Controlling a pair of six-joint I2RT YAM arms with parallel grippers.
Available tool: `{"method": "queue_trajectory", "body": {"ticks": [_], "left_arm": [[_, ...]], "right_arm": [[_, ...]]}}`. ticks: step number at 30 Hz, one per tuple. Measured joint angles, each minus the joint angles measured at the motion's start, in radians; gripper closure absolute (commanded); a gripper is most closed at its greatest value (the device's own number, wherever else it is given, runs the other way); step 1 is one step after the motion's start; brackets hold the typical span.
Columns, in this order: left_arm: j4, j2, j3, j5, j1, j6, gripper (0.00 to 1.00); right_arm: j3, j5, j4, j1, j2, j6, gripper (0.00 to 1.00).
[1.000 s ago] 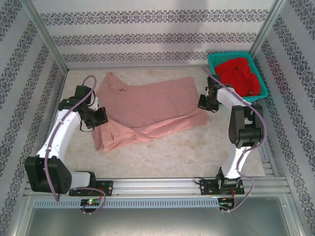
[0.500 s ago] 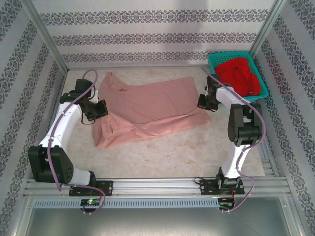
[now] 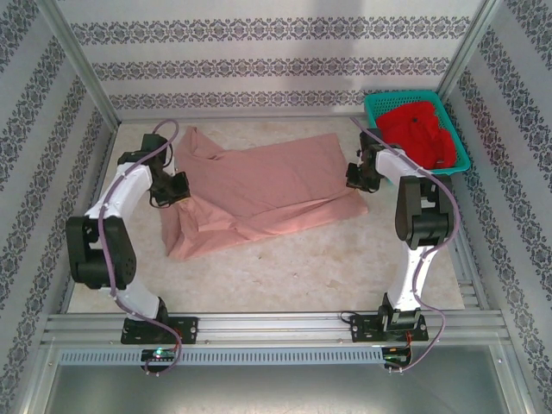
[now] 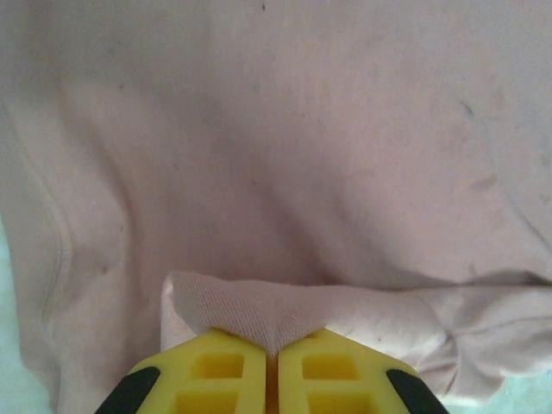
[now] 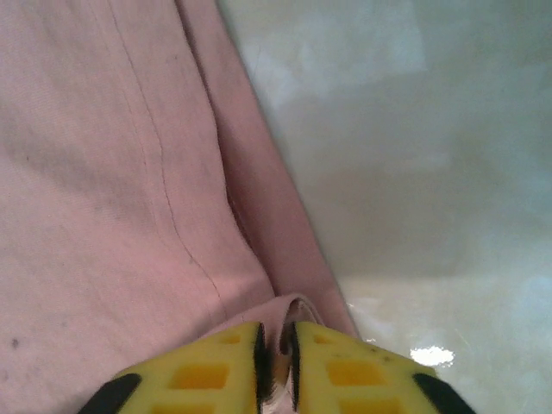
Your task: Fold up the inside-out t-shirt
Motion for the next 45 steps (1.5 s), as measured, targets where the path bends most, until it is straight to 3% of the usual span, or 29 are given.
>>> {"method": "queue_trajectory", "body": {"ticks": [2,7,10,13,17,22,26,30,36,41,45], "left_arm": [[0.015,0.059,0.04,0.005,0.008,-0.011,0.86],[0.042,0.183,0.16,0.002,0.027,-0.053,0.53],[0.061,0.203,0.186,-0.01,0.04,-0.078,0.43],[0.087,0.159,0.158,-0.027,0.052,-0.099,0.4],[0.174,-0.073,-0.069,0.033,0.038,-0.159,0.37],[0.201,-0.275,-0.303,0.079,-0.121,-0.203,0.34],[0.208,-0.273,-0.407,0.058,-0.152,-0.213,0.34],[0.257,-0.19,-0.414,0.041,-0.153,-0.214,0.41],[0.339,-0.071,-0.402,0.024,-0.153,-0.219,0.64],[0.355,-0.025,-0.362,0.012,-0.153,-0.206,0.89],[0.365,-0.025,-0.333,0.005,-0.155,-0.203,1.0]], "right_arm": [[0.012,0.002,0.005,-0.001,0.002,-0.003,0.66],[0.015,0.008,0.018,-0.011,-0.011,-0.005,0.57],[-0.018,0.007,0.042,-0.014,-0.06,-0.005,0.55],[-0.098,-0.005,0.072,-0.009,-0.157,-0.005,0.54],[-0.204,-0.04,0.105,0.074,-0.288,-0.004,0.52],[-0.279,-0.076,0.116,0.245,-0.359,-0.003,0.51],[-0.293,-0.088,0.116,0.247,-0.365,-0.001,0.51],[-0.294,-0.088,0.117,0.24,-0.365,-0.001,0.51],[-0.322,-0.09,0.127,0.242,-0.372,0.003,0.51],[-0.353,-0.09,0.127,0.242,-0.39,0.003,0.51],[-0.359,-0.087,0.127,0.242,-0.394,0.002,0.51]]}}
